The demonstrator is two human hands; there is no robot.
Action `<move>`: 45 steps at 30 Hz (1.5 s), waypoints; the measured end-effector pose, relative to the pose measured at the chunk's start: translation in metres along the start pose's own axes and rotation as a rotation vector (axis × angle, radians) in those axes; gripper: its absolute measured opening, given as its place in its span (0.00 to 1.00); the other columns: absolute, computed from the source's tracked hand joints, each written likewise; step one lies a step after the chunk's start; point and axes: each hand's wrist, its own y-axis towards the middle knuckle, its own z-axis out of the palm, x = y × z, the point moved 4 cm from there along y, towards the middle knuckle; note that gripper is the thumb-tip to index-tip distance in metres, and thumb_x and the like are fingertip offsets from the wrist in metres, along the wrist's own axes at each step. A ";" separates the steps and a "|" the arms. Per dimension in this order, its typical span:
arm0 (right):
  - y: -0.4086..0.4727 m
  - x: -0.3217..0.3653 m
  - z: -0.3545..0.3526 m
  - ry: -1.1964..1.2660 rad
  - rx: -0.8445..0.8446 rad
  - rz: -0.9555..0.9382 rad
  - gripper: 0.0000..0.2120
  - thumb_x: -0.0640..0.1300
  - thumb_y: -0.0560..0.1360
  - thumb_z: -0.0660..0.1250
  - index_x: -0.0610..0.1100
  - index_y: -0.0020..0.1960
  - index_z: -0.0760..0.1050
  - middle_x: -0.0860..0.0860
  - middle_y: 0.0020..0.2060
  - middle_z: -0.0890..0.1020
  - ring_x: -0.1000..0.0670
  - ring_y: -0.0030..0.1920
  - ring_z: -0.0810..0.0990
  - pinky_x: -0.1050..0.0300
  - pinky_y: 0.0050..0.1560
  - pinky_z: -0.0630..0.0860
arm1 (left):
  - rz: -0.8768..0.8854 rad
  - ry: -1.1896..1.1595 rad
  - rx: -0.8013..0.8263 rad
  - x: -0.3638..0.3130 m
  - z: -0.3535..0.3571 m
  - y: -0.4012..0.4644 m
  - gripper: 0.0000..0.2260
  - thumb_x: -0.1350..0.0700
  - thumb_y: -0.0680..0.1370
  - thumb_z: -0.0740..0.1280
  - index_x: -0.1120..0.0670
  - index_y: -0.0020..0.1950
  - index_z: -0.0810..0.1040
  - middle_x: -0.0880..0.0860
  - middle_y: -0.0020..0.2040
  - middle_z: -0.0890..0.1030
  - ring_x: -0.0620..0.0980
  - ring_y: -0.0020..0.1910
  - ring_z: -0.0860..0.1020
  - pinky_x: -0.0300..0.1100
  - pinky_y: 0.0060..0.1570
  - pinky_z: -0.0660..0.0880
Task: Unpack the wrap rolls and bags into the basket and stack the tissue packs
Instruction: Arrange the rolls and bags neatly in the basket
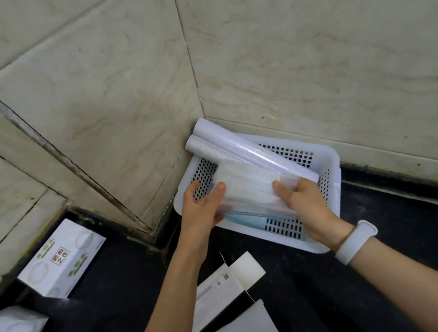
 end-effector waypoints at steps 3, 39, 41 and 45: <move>-0.002 0.005 -0.006 0.011 -0.017 -0.032 0.06 0.42 0.77 0.61 0.39 0.46 0.75 0.45 0.37 0.79 0.51 0.37 0.78 0.53 0.44 0.76 | 0.042 0.094 0.040 -0.004 -0.003 -0.002 0.30 0.56 0.71 0.72 0.49 0.70 0.64 0.43 0.45 0.78 0.36 0.39 0.80 0.32 0.38 0.74; -0.037 0.001 0.024 -0.408 0.238 -0.074 0.15 0.53 0.74 0.64 0.49 0.58 0.68 0.55 0.50 0.74 0.56 0.50 0.73 0.65 0.44 0.67 | -0.055 -0.528 0.045 -0.002 0.011 -0.024 0.08 0.64 0.78 0.60 0.58 0.55 0.75 0.54 0.40 0.84 0.50 0.41 0.83 0.45 0.40 0.81; -0.039 -0.004 0.031 -0.430 0.351 -0.027 0.21 0.55 0.74 0.63 0.50 0.63 0.66 0.53 0.50 0.76 0.56 0.50 0.75 0.66 0.45 0.69 | -0.064 -0.551 0.019 0.000 0.010 -0.023 0.08 0.65 0.77 0.59 0.56 0.51 0.75 0.51 0.33 0.83 0.48 0.36 0.82 0.46 0.40 0.79; -0.041 -0.001 0.043 -0.526 0.320 -0.196 0.06 0.48 0.75 0.64 0.48 0.51 0.74 0.56 0.38 0.75 0.61 0.34 0.72 0.71 0.32 0.67 | -0.063 -0.668 0.019 0.001 0.014 -0.019 0.09 0.66 0.77 0.57 0.56 0.51 0.72 0.50 0.29 0.79 0.48 0.35 0.81 0.50 0.46 0.78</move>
